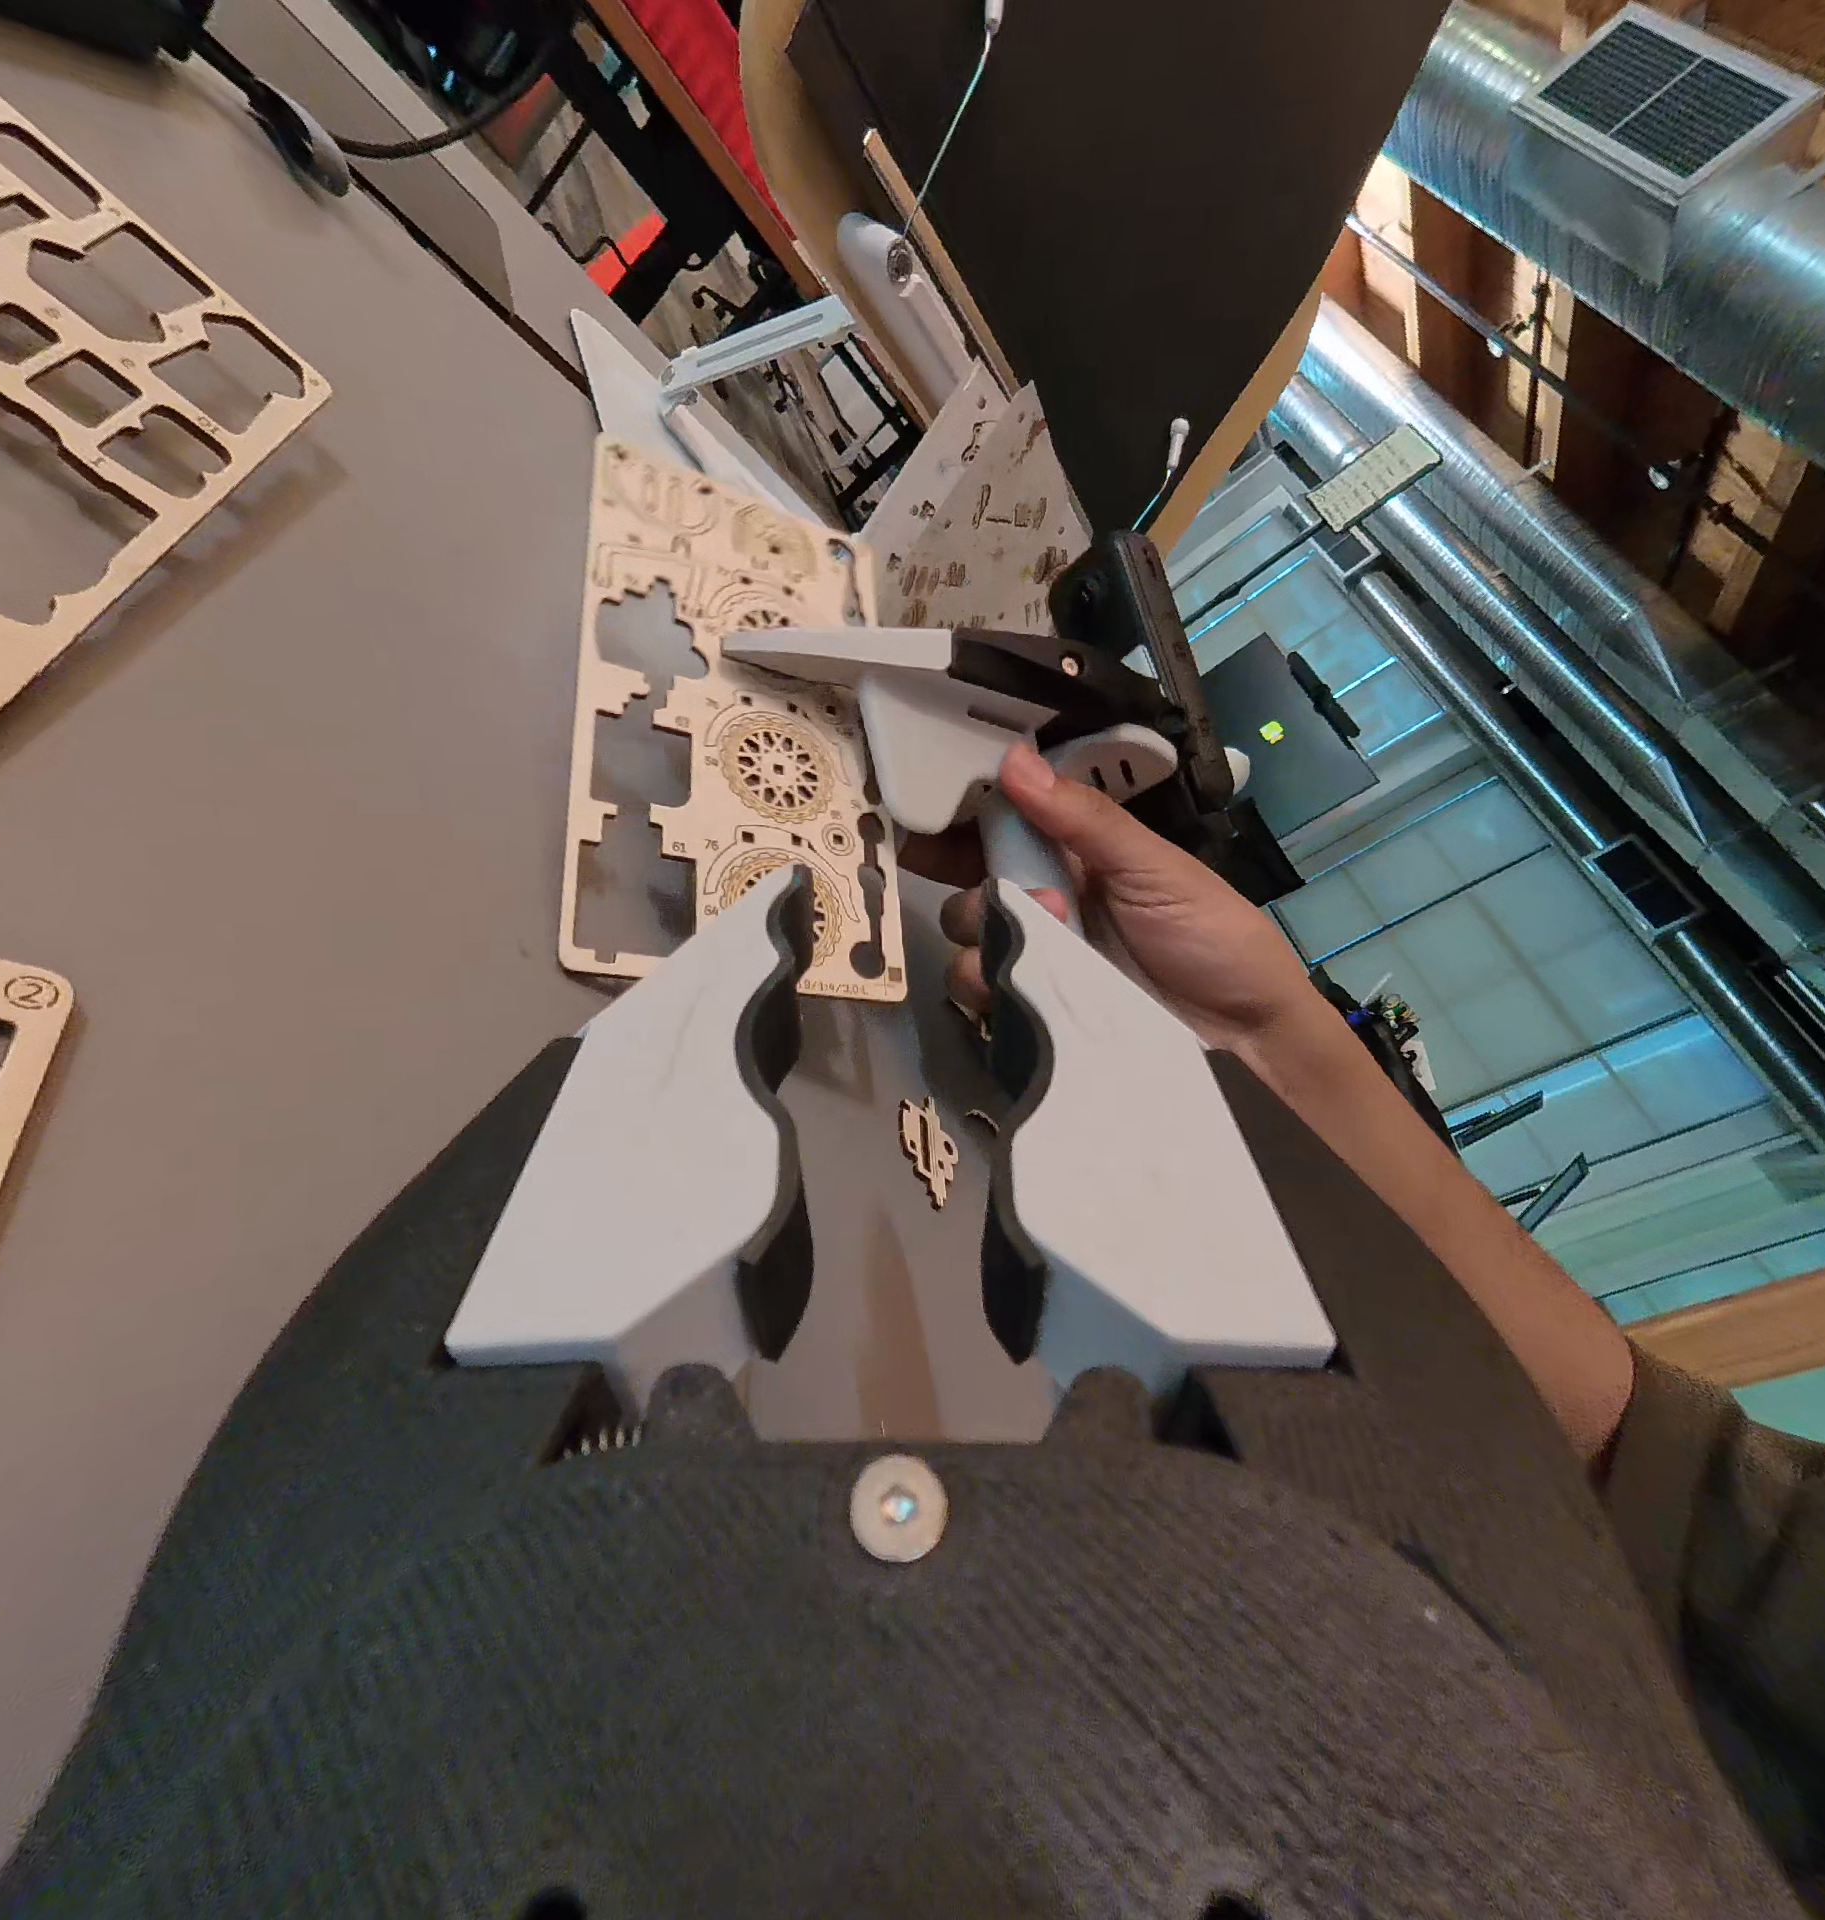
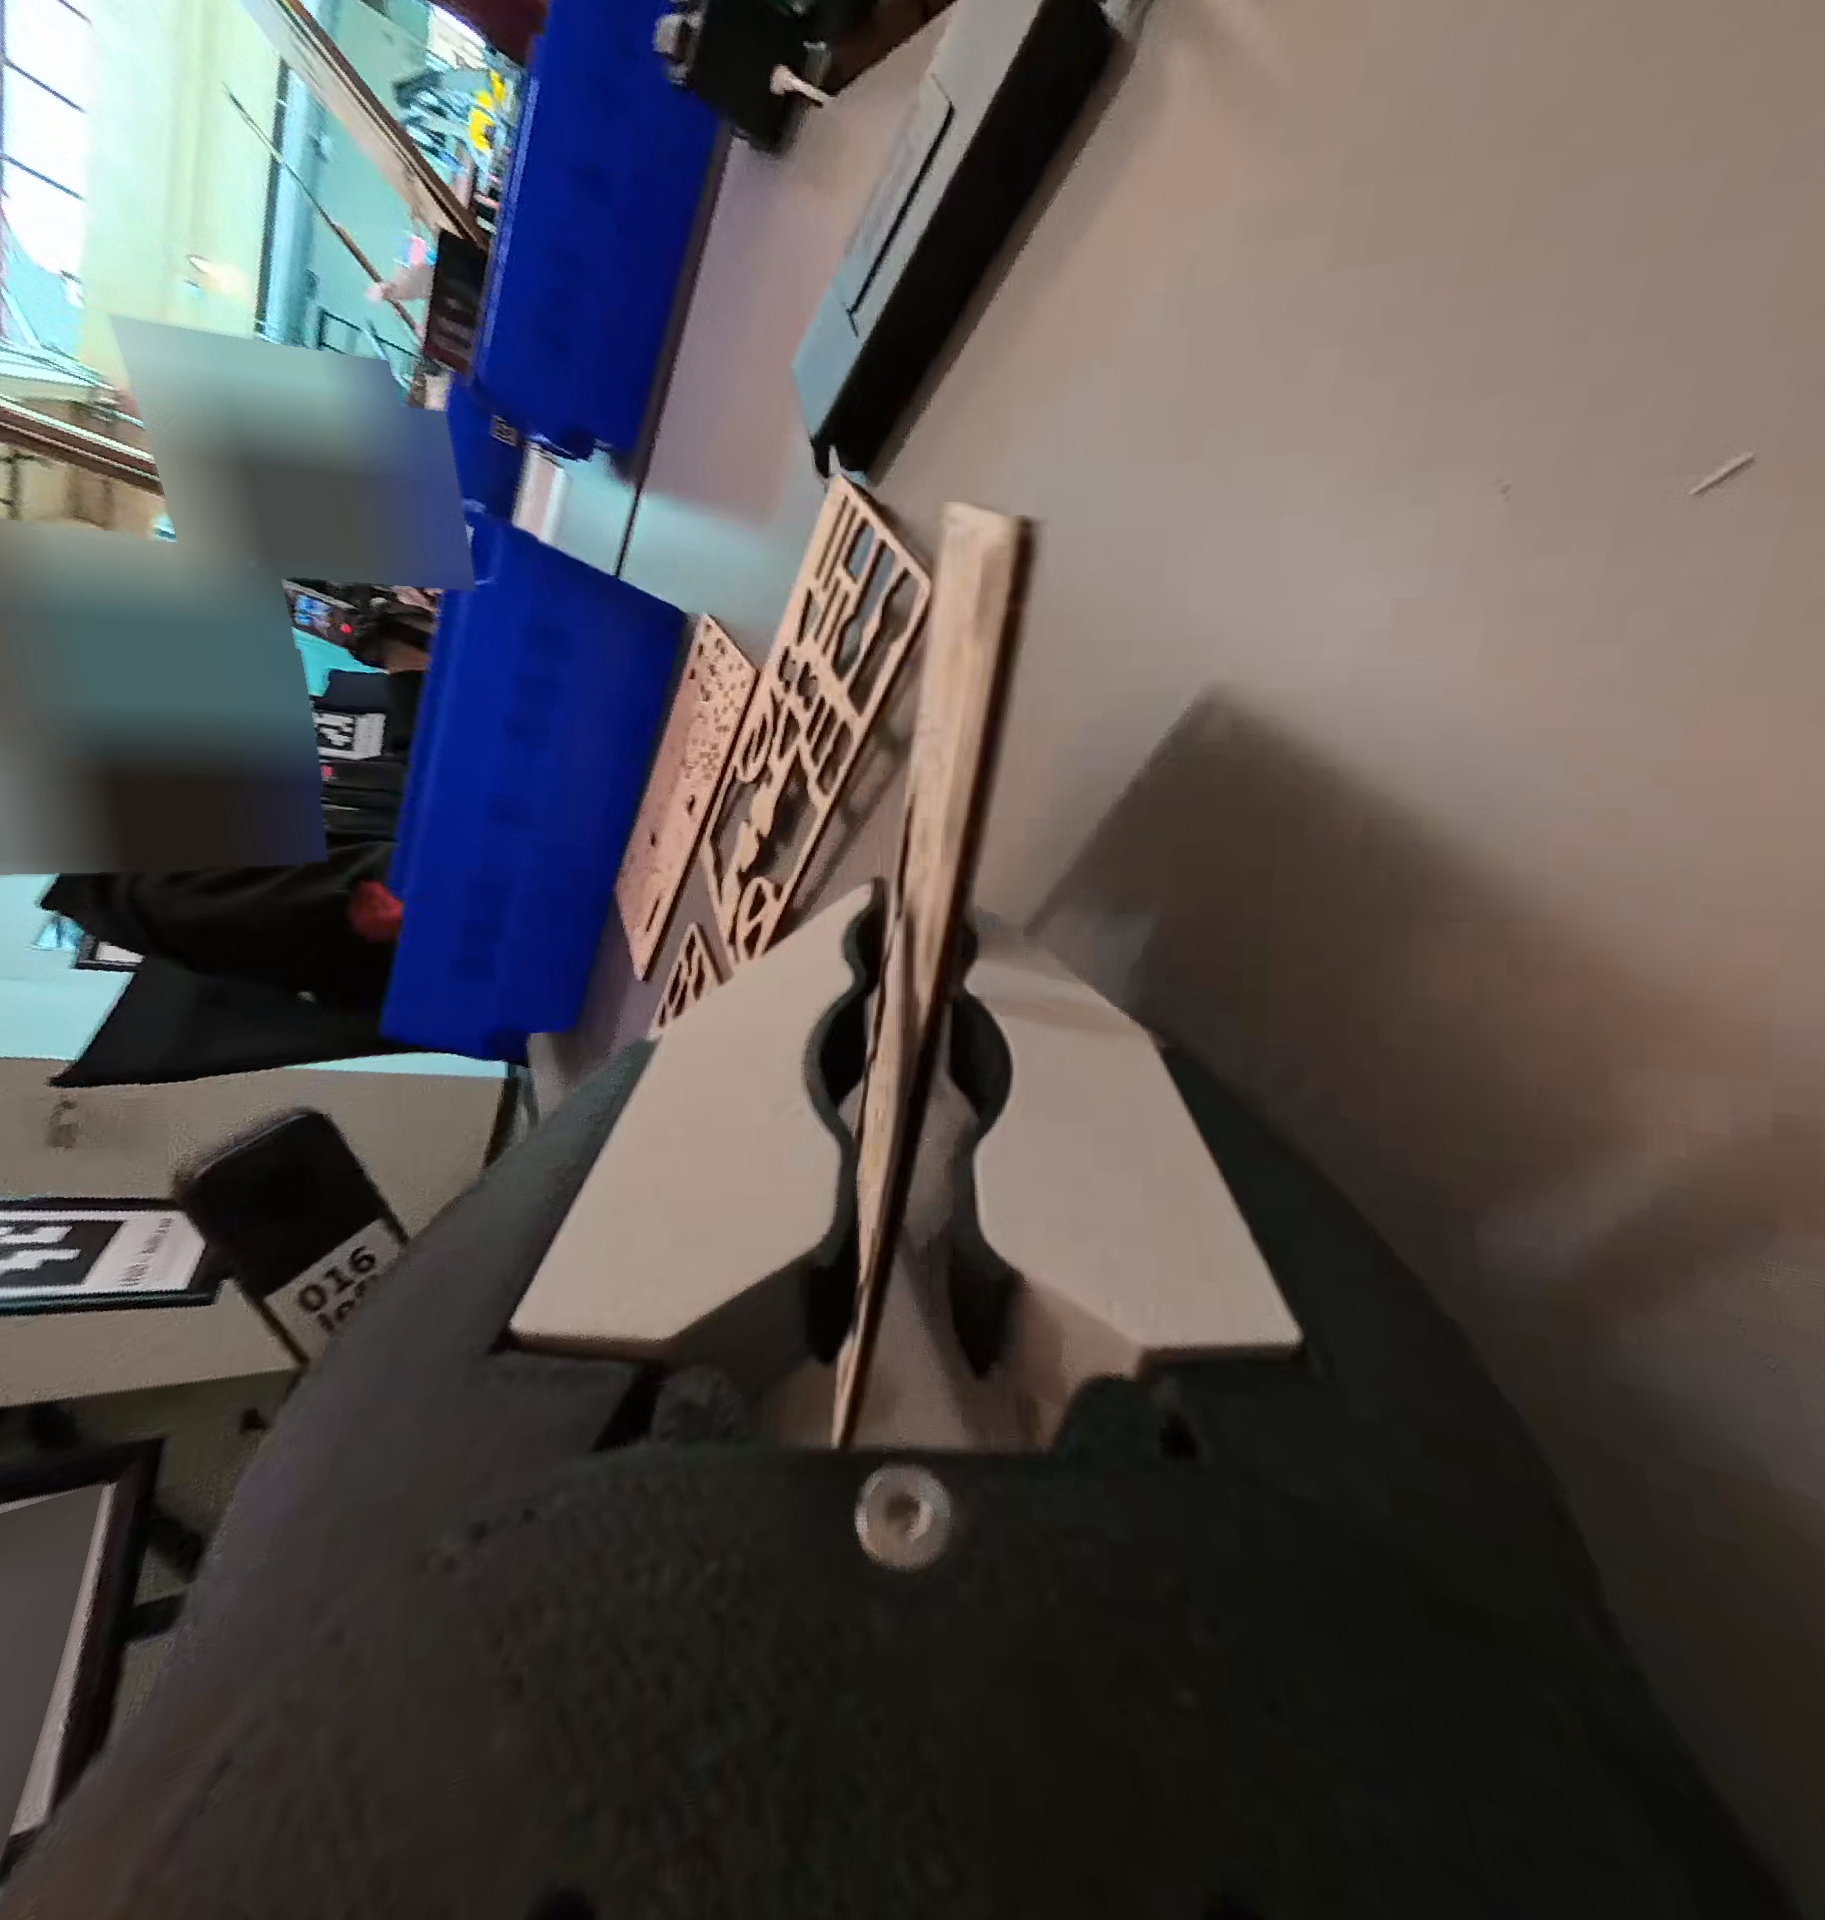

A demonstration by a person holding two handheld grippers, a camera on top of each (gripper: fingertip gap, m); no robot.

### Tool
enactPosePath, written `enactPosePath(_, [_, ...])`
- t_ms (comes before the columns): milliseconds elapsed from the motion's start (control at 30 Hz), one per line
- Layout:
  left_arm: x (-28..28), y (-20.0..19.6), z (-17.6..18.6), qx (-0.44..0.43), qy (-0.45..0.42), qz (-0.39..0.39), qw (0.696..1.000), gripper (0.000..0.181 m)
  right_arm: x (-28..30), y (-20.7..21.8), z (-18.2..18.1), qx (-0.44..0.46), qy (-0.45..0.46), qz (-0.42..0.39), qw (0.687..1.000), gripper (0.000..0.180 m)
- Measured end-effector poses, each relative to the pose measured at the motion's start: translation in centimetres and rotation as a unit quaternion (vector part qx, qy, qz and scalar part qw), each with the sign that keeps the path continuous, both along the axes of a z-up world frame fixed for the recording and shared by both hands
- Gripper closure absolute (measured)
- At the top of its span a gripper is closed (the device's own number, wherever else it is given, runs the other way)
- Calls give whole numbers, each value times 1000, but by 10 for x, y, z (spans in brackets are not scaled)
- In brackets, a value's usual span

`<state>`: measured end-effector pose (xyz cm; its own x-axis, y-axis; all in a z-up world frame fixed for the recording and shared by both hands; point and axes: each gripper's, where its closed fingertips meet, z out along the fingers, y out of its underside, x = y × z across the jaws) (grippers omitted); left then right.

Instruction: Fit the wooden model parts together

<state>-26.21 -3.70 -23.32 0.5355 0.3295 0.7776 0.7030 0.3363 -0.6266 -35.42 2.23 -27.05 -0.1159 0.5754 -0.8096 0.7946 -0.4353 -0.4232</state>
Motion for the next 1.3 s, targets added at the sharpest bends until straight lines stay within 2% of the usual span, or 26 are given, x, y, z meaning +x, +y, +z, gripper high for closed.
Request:
enactPosePath(133, [-1,-1,0,5,-4,0,1000,151,4,-5,-9,41,-14,37,998,127])
enactPosePath(233, [-1,-1,0,8,-5,-2,1000,151,14,-2,-5,51,-12,52,997,111])
enactPosePath(367, [0,1,0,9,-6,-5,1000,151,37,13,-2,115,5,80,990,96])
enactPosePath(433, [1,3,0,9,-7,-9,1000,151,58,14,1,146,22,129,980,96])
enactPosePath(467, [2,3,-1,9,-7,-10,1000,151,70,13,3,166,44,168,971,89])
enactPosePath(533, [3,5,-1,8,-7,-11,1000,151,82,16,3,238,108,210,942,93])
enactPosePath(667, [5,8,-2,5,-7,-17,1000,151,77,32,4,389,212,210,872,90])
enactPosePath(733, [6,9,-1,4,-5,-18,1000,151,72,41,4,433,226,196,850,97])
enactPosePath(767, [6,9,-1,3,-3,-18,1000,151,71,44,2,446,220,197,845,95])
enactPosePath(833, [6,8,0,2,-1,-16,1000,152,76,45,0,449,205,209,844,93])
enactPosePath(933, [5,5,0,6,-2,-12,1000,152,107,28,1,393,193,284,853,113])
enactPosePath(1033, [5,6,-1,14,-10,-16,1000,152,143,16,-2,340,171,361,851,116])
enactPosePath(1300, [12,14,-1,5,-4,-32,999,152,159,25,-42,404,144,412,804,121])
